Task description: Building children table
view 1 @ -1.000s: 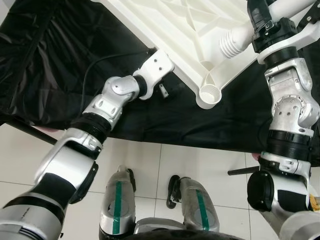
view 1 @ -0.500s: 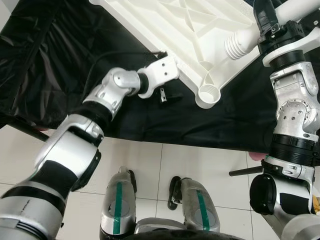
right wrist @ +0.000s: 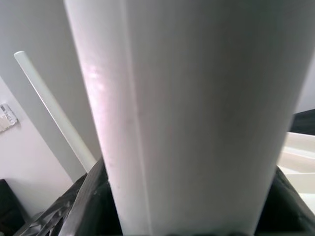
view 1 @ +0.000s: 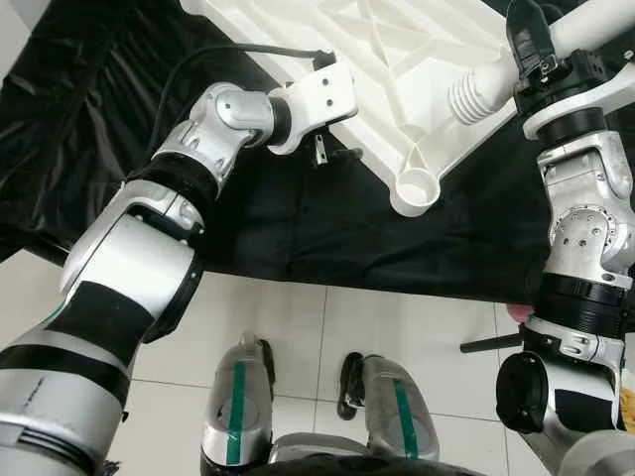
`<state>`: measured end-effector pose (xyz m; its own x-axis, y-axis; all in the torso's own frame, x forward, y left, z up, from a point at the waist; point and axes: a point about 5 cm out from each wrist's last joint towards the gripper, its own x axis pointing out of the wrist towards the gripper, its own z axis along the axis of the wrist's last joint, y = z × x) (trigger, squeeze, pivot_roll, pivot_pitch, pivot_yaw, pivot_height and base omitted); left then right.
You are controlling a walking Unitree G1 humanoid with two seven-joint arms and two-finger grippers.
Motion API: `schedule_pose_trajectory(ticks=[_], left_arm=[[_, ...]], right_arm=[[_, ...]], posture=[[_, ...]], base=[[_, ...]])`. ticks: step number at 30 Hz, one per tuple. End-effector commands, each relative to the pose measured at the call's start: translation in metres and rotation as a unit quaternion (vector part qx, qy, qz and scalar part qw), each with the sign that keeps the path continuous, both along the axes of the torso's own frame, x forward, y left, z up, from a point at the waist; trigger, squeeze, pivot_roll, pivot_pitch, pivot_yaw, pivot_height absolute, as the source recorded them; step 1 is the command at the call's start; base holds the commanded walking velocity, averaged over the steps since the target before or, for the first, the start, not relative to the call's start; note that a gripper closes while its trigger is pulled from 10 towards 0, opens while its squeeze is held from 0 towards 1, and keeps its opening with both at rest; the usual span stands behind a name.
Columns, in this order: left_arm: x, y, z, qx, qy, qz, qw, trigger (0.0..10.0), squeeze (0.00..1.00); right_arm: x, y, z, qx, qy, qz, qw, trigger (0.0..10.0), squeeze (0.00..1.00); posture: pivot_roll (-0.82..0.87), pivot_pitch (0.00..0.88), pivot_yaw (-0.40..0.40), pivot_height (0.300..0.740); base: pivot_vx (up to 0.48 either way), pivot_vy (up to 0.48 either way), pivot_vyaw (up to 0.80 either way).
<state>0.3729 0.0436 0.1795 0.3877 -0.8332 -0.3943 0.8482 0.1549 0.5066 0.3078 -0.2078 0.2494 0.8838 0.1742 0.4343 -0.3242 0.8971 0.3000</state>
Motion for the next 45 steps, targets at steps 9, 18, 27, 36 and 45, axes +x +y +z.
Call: schedule_pose_trajectory(ticks=[9, 18, 27, 36, 45], left_arm=[[0.001, -0.016, 0.000, 0.037, -0.031, 0.001, 0.999, 10.0, 0.00], [0.004, -0.024, -0.001, 0.052, -0.031, 0.021, 0.998, 10.0, 0.00], [0.006, -0.022, -0.004, 0.041, -0.013, 0.056, 0.998, 10.0, 0.00], [0.009, -0.022, -0.011, 0.011, 0.032, 0.125, 0.992, 10.0, 0.00], [0.008, -0.022, -0.016, 0.012, 0.048, 0.136, 0.990, 10.0, 0.00]], right_arm=[[-0.010, -0.003, 0.003, 0.008, -0.015, -0.014, 1.000, 10.0, 0.00], [-0.020, -0.005, 0.003, 0.007, -0.016, -0.025, 1.000, 10.0, 0.00], [-0.033, -0.007, 0.003, 0.000, -0.008, -0.035, 0.999, 10.0, 0.00], [-0.048, -0.012, 0.003, -0.007, 0.005, -0.050, 0.999, 10.0, 0.00], [-0.053, -0.009, 0.002, -0.005, 0.017, -0.050, 0.999, 10.0, 0.00]], posture=[[-0.05, 0.054, 0.057, 0.740], [-0.09, 0.069, 0.084, 0.740], [-0.12, 0.118, 0.100, 0.740], [-0.16, 0.171, 0.102, 0.740], [-0.16, 0.186, 0.104, 0.740]], base=[[0.000, 0.000, 0.00], [0.000, 0.000, 0.00], [0.000, 0.000, 0.00], [0.000, 0.000, 0.00], [0.000, 0.000, 0.00]])
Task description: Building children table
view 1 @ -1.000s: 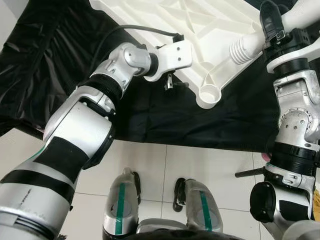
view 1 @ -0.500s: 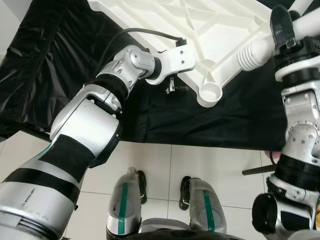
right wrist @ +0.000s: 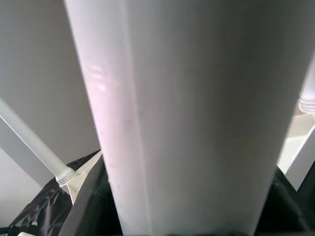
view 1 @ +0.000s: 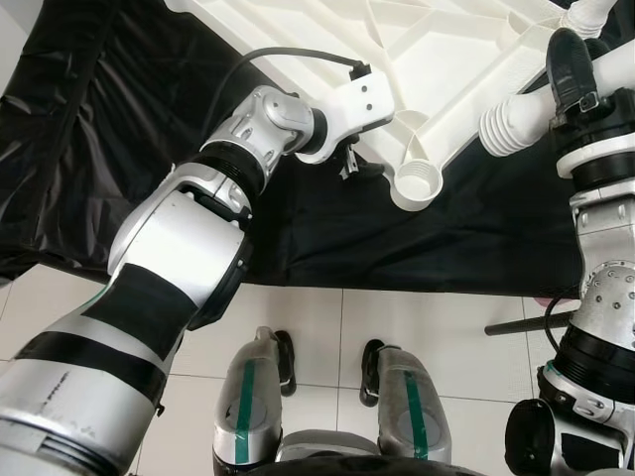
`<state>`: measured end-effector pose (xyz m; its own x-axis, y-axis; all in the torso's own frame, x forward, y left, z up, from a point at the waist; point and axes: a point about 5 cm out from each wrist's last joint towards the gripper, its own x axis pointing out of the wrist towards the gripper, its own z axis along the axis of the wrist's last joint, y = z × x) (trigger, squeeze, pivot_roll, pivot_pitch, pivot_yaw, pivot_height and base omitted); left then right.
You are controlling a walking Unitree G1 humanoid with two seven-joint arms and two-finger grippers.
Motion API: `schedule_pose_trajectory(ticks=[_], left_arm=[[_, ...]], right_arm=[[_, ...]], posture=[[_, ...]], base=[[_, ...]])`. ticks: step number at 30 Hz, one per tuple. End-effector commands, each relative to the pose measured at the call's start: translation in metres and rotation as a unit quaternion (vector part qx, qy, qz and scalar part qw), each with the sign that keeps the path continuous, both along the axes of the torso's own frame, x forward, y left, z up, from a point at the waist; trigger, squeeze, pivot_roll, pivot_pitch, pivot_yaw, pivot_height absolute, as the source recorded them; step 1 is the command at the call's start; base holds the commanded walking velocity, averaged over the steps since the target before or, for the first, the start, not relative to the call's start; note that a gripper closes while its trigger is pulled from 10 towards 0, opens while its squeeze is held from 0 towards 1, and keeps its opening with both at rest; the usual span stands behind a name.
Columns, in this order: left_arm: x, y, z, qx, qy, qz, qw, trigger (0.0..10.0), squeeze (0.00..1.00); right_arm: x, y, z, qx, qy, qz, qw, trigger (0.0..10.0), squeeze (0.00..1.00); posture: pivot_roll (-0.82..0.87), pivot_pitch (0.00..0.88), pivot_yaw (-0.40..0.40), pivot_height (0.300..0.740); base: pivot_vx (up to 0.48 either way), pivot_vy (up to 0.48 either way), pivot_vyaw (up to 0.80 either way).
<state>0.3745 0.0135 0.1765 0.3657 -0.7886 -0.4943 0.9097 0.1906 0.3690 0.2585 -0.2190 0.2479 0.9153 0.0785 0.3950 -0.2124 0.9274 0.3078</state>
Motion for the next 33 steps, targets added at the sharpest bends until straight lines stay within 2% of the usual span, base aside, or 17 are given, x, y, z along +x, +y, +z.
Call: schedule_pose_trajectory(ticks=[1, 5, 6, 7, 16, 24, 30, 31, 33], left_arm=[[0.006, 0.008, -0.014, 0.003, -0.035, 0.101, 0.994, 10.0, 0.00], [0.005, 0.009, -0.017, 0.013, -0.032, 0.095, 0.995, 10.0, 0.00], [0.004, 0.009, -0.019, 0.017, -0.029, 0.088, 0.996, 2.7, 0.00], [0.002, 0.009, -0.022, 0.020, -0.021, 0.080, 0.996, 0.0, 0.00], [-0.006, 0.014, -0.038, 0.050, 0.003, 0.044, 0.998, 0.0, 0.00], [-0.008, 0.021, -0.046, 0.067, 0.009, 0.038, 0.997, 0.0, 0.00], [-0.011, 0.035, -0.055, 0.078, 0.030, 0.028, 0.996, 0.0, 0.00], [-0.012, 0.043, -0.059, 0.081, 0.039, 0.019, 0.996, 0.0, 0.00], [-0.013, 0.048, -0.060, 0.082, 0.047, 0.015, 0.995, 0.0, 0.00]], right_arm=[[-0.004, 0.003, 0.003, -0.003, -0.003, 0.005, 1.000, 10.0, 0.00], [-0.005, 0.003, 0.003, -0.003, -0.001, 0.005, 1.000, 10.0, 0.00], [-0.006, 0.003, 0.003, -0.003, 0.000, 0.005, 1.000, 10.0, 0.00], [-0.006, 0.004, 0.002, -0.003, 0.002, 0.004, 1.000, 10.0, 0.00], [-0.008, 0.004, 0.001, 0.000, 0.006, 0.003, 1.000, 10.0, 0.00], [-0.006, 0.005, 0.002, 0.000, 0.007, 0.006, 1.000, 10.0, 0.00], [-0.007, 0.003, 0.003, 0.001, 0.004, 0.001, 1.000, 10.0, 0.00], [-0.007, 0.003, 0.003, 0.003, 0.004, 0.000, 1.000, 10.0, 0.00], [-0.006, 0.003, 0.002, 0.004, 0.005, 0.001, 1.000, 10.0, 0.00]], posture=[[-0.16, 0.191, 0.108, 0.740], [-0.16, 0.196, 0.109, 0.740], [-0.16, 0.197, 0.111, 0.740], [-0.16, 0.195, 0.114, 0.740], [-0.16, 0.188, 0.119, 0.740], [-0.15, 0.190, 0.121, 0.740], [-0.14, 0.186, 0.123, 0.740], [-0.13, 0.185, 0.124, 0.740], [-0.13, 0.185, 0.124, 0.740]], base=[[0.000, 0.000, 0.00], [0.000, 0.000, 0.00], [0.000, 0.000, 0.00], [0.000, 0.000, 0.00], [0.000, 0.000, 0.00], [0.000, 0.000, 0.00], [0.000, 0.000, 0.00], [0.000, 0.000, 0.00], [0.000, 0.000, 0.00]])
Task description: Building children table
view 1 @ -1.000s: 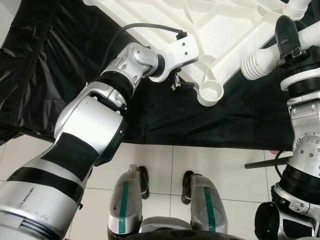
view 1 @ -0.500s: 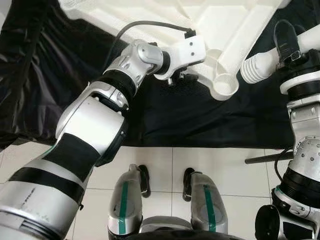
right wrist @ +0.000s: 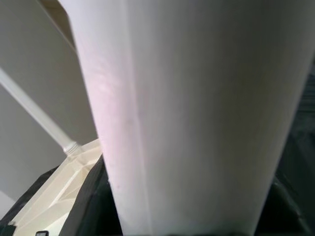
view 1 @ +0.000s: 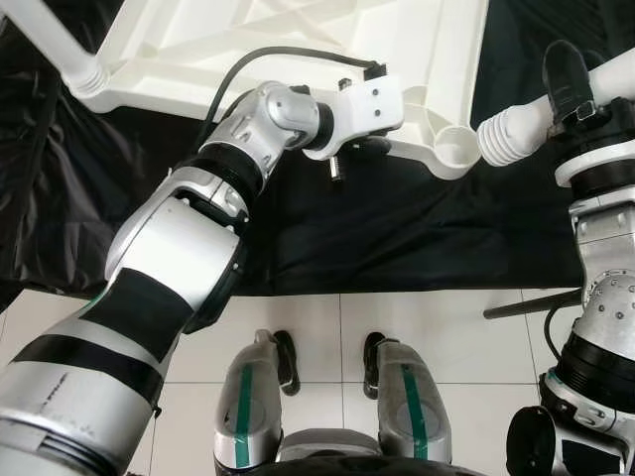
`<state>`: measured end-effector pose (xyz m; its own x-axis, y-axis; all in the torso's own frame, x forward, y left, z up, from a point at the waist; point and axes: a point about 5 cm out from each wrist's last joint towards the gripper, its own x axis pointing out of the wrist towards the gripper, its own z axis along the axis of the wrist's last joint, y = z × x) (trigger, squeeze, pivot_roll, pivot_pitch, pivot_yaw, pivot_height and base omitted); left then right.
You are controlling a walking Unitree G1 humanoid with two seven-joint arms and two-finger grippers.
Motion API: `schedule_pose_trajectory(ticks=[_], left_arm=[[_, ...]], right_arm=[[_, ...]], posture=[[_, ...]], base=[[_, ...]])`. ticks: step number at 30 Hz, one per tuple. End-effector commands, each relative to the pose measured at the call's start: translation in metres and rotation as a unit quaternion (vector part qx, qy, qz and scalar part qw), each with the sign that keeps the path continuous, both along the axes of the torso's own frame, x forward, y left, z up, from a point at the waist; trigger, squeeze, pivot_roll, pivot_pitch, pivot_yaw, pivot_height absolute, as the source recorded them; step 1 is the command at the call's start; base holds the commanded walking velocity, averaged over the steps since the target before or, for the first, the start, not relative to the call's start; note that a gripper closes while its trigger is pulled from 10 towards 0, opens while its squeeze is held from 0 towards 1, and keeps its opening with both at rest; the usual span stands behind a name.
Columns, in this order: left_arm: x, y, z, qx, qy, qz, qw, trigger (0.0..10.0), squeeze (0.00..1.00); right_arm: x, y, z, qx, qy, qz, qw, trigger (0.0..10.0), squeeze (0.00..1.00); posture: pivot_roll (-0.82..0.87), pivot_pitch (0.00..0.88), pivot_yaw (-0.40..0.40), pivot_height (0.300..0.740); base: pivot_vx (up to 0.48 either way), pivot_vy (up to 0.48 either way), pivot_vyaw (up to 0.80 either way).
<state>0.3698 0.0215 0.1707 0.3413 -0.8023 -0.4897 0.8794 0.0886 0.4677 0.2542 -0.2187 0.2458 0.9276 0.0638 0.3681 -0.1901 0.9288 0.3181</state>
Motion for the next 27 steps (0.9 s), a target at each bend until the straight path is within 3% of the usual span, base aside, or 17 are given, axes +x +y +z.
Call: schedule_pose_trajectory(ticks=[1, 10, 15, 18, 19, 22, 25, 26, 27], left_arm=[[-0.009, 0.040, -0.055, 0.063, 0.094, 0.068, 0.991, 0.0, 0.00], [-0.017, 0.063, -0.054, 0.032, 0.144, -0.002, 0.989, 0.0, 0.00], [-0.021, 0.052, -0.050, -0.011, 0.172, -0.030, 0.985, 0.0, 0.00], [-0.025, 0.035, -0.041, -0.048, 0.190, -0.074, 0.978, 0.0, 0.00], [-0.025, 0.028, -0.035, -0.060, 0.186, -0.086, 0.977, 10.0, 0.00], [-0.024, 0.009, -0.018, -0.104, 0.188, -0.101, 0.971, 10.0, 0.00], [-0.024, 0.004, -0.011, -0.127, 0.193, -0.105, 0.967, 10.0, 0.00], [-0.024, 0.003, -0.006, -0.143, 0.203, -0.113, 0.962, 10.0, 0.92], [-0.025, 0.002, -0.004, -0.151, 0.209, -0.120, 0.959, 10.0, 0.92]], right_arm=[[-0.002, 0.003, 0.005, 0.002, -0.010, 0.008, 1.000, 10.0, 0.00], [0.012, 0.010, 0.001, 0.001, 0.009, 0.029, 1.000, 10.0, 0.00], [0.021, 0.012, -0.001, -0.007, 0.028, 0.020, 0.999, 10.0, 0.00], [0.030, 0.012, -0.001, -0.023, 0.044, -0.005, 0.999, 10.0, 0.00], [0.032, 0.012, -0.001, -0.024, 0.049, -0.013, 0.998, 10.0, 0.00], [0.038, 0.009, -0.002, -0.036, 0.069, -0.047, 0.996, 10.0, 0.00], [0.039, 0.007, -0.002, -0.042, 0.074, -0.059, 0.995, 10.0, 0.00], [0.039, 0.006, -0.002, -0.040, 0.078, -0.061, 0.994, 10.0, 0.00], [0.039, 0.006, -0.003, -0.038, 0.080, -0.061, 0.994, 10.0, 0.00]], posture=[[-0.13, 0.185, 0.124, 0.740], [-0.08, 0.174, 0.089, 0.740], [-0.05, 0.170, 0.078, 0.740], [-0.04, 0.168, 0.073, 0.740], [-0.03, 0.167, 0.064, 0.740], [-0.04, 0.171, 0.067, 0.740], [-0.04, 0.172, 0.067, 0.740], [-0.04, 0.178, 0.070, 0.740], [-0.04, 0.178, 0.070, 0.740]], base=[[0.000, 0.000, 0.00], [0.000, 0.000, 0.00], [0.000, 0.000, 0.00], [0.000, 0.000, 0.00], [0.000, 0.000, 0.00], [0.000, 0.000, 0.00], [0.000, 0.000, 0.00], [0.000, 0.000, 0.00], [0.000, 0.000, 0.00]])
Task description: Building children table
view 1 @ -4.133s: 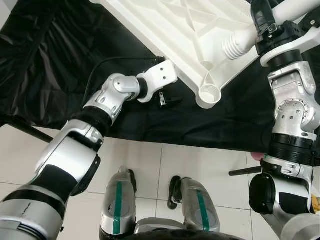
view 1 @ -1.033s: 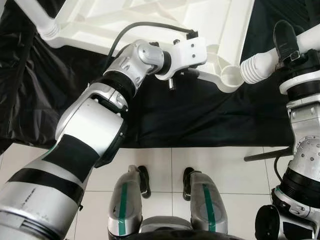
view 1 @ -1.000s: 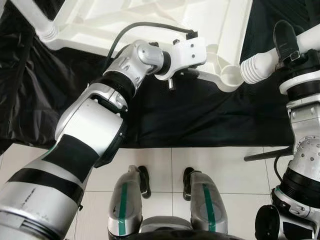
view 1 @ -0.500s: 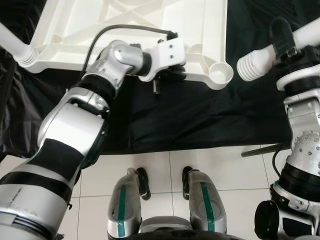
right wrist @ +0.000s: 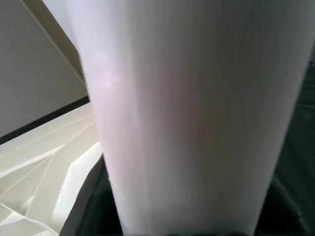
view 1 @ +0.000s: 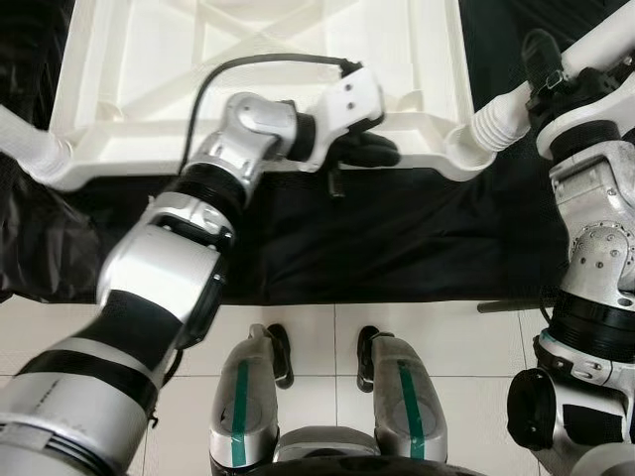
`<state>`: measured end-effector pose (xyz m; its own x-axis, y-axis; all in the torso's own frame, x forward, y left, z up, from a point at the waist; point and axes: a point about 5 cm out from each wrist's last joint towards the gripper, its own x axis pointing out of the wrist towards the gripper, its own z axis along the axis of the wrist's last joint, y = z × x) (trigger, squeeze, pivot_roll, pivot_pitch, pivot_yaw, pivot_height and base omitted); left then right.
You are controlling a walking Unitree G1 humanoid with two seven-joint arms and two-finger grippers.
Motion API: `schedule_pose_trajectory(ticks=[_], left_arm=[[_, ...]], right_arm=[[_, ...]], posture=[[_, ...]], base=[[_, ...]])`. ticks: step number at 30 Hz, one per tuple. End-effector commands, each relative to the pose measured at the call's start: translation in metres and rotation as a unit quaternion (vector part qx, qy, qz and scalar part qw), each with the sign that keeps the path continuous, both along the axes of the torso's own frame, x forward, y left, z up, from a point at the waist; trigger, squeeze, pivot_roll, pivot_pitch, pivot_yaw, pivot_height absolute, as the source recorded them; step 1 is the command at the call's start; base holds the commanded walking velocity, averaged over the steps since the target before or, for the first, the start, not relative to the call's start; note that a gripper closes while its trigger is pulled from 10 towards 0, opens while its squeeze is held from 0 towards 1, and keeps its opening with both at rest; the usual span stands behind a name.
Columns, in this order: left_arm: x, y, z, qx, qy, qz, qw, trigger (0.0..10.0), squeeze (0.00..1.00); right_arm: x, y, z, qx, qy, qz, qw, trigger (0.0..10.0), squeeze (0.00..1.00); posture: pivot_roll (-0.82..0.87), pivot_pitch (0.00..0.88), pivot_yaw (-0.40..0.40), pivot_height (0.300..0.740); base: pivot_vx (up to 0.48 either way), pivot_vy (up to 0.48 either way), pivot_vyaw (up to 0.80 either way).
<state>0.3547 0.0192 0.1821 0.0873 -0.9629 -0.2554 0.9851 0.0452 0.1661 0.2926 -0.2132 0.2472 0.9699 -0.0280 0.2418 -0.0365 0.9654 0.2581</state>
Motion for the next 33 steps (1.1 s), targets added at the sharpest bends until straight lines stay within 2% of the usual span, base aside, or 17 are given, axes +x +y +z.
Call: schedule_pose_trajectory(ticks=[1, 2, 3, 4, 5, 11, 13, 15, 17, 19, 22, 23, 25, 28, 30, 32, 33], left_arm=[[-0.010, 0.004, -0.014, 0.003, 0.061, -0.058, 0.996, 10.0, 0.92], [-0.010, 0.004, -0.013, 0.005, 0.057, -0.058, 0.997, 10.0, 1.00], [-0.010, 0.005, -0.014, 0.009, 0.053, -0.056, 0.997, 10.0, 1.00], [-0.010, 0.006, -0.013, 0.015, 0.051, -0.049, 0.997, 10.0, 0.62], [-0.007, 0.009, -0.009, 0.014, 0.044, -0.040, 0.998, 10.0, 0.00], [-0.003, 0.012, 0.004, -0.007, 0.037, -0.027, 0.999, 10.0, 0.00], [0.007, 0.016, 0.030, -0.059, 0.041, 0.018, 0.997, 10.0, 0.00], [0.007, 0.016, 0.030, -0.059, 0.041, 0.018, 0.997, 10.0, 0.00], [0.018, 0.027, 0.057, -0.127, 0.035, 0.086, 0.988, 10.0, 0.00], [0.025, 0.037, 0.071, -0.164, 0.025, 0.139, 0.976, 10.0, 0.00], [0.030, 0.052, 0.087, -0.219, 0.014, 0.205, 0.954, 10.0, 0.00], [0.030, 0.052, 0.087, -0.219, 0.014, 0.205, 0.954, 10.0, 0.00], [0.031, 0.059, 0.093, -0.247, 0.017, 0.247, 0.937, 10.0, 0.00], [0.031, 0.061, 0.094, -0.253, 0.021, 0.257, 0.932, 10.0, 0.00], [0.030, 0.064, 0.094, -0.261, 0.016, 0.281, 0.923, 10.0, 0.00], [0.030, 0.071, 0.088, -0.251, 0.021, 0.338, 0.907, 10.0, 0.00], [0.030, 0.074, 0.080, -0.223, 0.007, 0.376, 0.899, 10.0, 0.00]], right_arm=[[0.000, 0.000, -0.004, 0.003, 0.016, -0.001, 1.000, 10.0, 0.00], [0.000, 0.000, -0.004, 0.004, 0.016, -0.005, 1.000, 10.0, 0.00], [0.000, 0.000, -0.004, 0.004, 0.016, -0.008, 1.000, 10.0, 0.00], [0.000, -0.001, -0.004, 0.006, 0.016, -0.013, 1.000, 10.0, 0.00], [0.000, -0.001, -0.004, 0.011, 0.017, -0.017, 1.000, 10.0, 0.00], [0.002, 0.001, -0.004, 0.021, 0.024, -0.012, 0.999, 10.0, 0.00], [0.004, 0.002, -0.001, 0.031, 0.024, -0.003, 0.999, 10.0, 0.00], [0.004, 0.002, -0.001, 0.031, 0.024, -0.003, 0.999, 10.0, 0.00], [0.007, 0.005, 0.001, 0.032, 0.029, 0.015, 0.999, 10.0, 0.00], [0.011, 0.006, 0.002, 0.022, 0.036, 0.020, 0.999, 10.0, 0.00], [0.017, 0.004, 0.001, -0.003, 0.041, 0.004, 0.999, 10.0, 0.00], [0.017, 0.004, 0.001, -0.003, 0.041, 0.004, 0.999, 10.0, 0.00], [0.021, 0.004, -0.003, -0.012, 0.047, -0.006, 0.999, 10.0, 0.00], [0.022, 0.005, -0.004, -0.013, 0.051, -0.008, 0.999, 10.0, 0.00], [0.024, 0.008, -0.005, -0.019, 0.049, -0.002, 0.999, 10.0, 0.00], [0.027, 0.015, -0.006, -0.020, 0.044, 0.015, 0.999, 10.0, 0.00], [0.028, 0.020, -0.007, -0.021, 0.046, 0.025, 0.998, 10.0, 0.00]], posture=[[-0.04, 0.178, 0.070, 0.740], [-0.04, 0.185, 0.070, 0.740], [-0.04, 0.185, 0.070, 0.740], [-0.04, 0.187, 0.070, 0.740], [-0.03, 0.191, 0.068, 0.740], [-0.03, 0.192, 0.067, 0.740], [-0.02, 0.185, 0.062, 0.740], [-0.02, 0.185, 0.062, 0.740], [-0.02, 0.176, 0.057, 0.740], [-0.01, 0.168, 0.058, 0.740], [0.00, 0.157, 0.052, 0.740], [0.00, 0.157, 0.052, 0.740], [0.00, 0.147, 0.050, 0.740], [0.00, 0.147, 0.050, 0.740], [0.02, 0.125, 0.038, 0.740], [0.02, 0.117, 0.030, 0.740], [0.03, 0.106, 0.023, 0.740]], base=[[0.000, 0.000, 0.00], [0.000, 0.000, 0.00], [0.000, 0.000, 0.00], [0.000, 0.000, 0.00], [0.000, 0.000, 0.00], [0.000, 0.000, 0.00], [0.000, 0.000, 0.00], [0.000, 0.000, 0.00], [0.000, 0.000, 0.00], [0.000, 0.000, 0.00], [0.000, 0.000, 0.00], [0.000, 0.000, 0.00], [0.000, 0.000, 0.00], [0.000, 0.000, 0.00], [0.000, 0.000, 0.00], [0.000, 0.000, 0.00], [0.000, 0.000, 0.00]])
